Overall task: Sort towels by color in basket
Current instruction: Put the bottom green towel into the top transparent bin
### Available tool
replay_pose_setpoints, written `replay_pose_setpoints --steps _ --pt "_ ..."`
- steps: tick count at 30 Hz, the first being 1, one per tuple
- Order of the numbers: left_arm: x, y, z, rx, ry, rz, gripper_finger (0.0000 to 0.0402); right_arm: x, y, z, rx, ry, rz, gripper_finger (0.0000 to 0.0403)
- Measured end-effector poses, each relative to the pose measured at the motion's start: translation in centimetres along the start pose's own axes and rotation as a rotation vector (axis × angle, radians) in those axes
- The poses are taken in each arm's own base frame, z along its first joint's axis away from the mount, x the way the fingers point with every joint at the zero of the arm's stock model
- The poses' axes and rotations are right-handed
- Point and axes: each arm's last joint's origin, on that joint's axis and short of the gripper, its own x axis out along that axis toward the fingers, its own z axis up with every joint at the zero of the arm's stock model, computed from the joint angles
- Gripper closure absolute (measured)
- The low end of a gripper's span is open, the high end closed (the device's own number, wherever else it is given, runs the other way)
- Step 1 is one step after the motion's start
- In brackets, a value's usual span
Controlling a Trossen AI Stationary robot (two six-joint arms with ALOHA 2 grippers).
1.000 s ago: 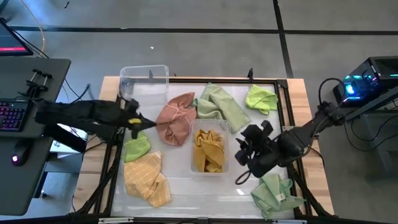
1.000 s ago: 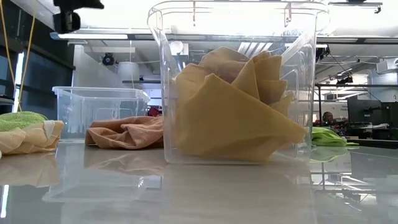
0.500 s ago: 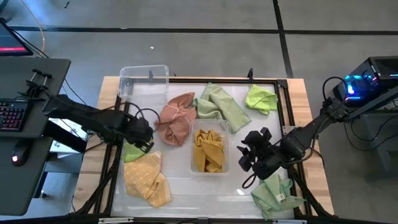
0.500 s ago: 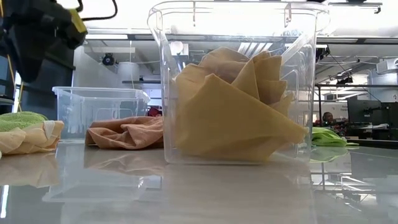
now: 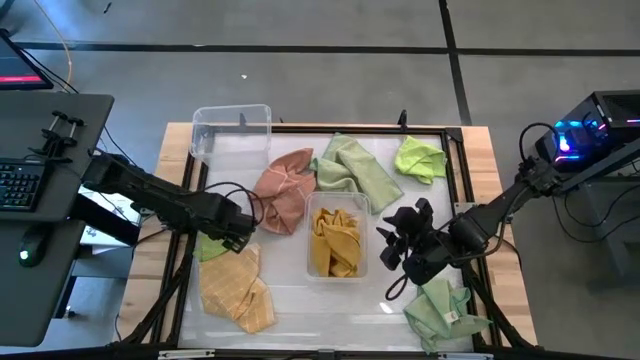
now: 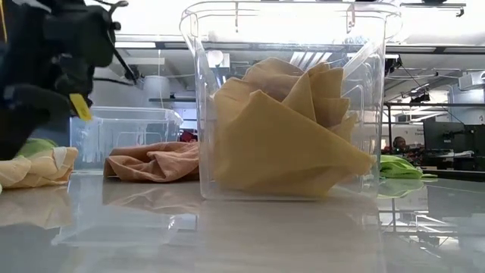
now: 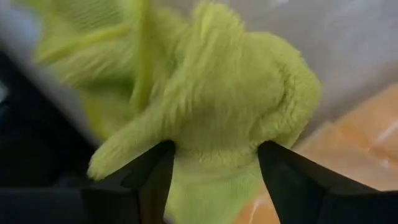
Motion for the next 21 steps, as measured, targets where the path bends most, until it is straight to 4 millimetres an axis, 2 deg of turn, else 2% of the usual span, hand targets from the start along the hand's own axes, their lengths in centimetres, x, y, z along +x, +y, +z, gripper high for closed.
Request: replay_pose_setpoints --steps 5,9,11,16,21 --pt "1.2 -0.4 0.4 0.028 -0.014 -0.014 0.0272 0.2 0.0 0.1 0.011 0.017 0.007 0.027" --pt "1.1 -0.6 0.5 0.079 -0.022 -0.024 0.037 0.2 0.0 0.1 0.014 0.028 0.013 0.027" --pt "0.4 -0.9 0.5 0.094 -0.033 -0.049 0.039 0.2 0.0 0.1 0.025 0.029 0.013 0.027" --pt "-3.5 -2.0 0.2 0.159 -0.121 -0.131 0.0391 0.2 0.0 0.1 0.028 0.023 0.008 0.027" --pt "-10.6 -3.1 0.1 0.295 -0.328 -0.273 0.0397 0.2 -0.1 0.2 0.069 -0.017 -0.011 0.027"
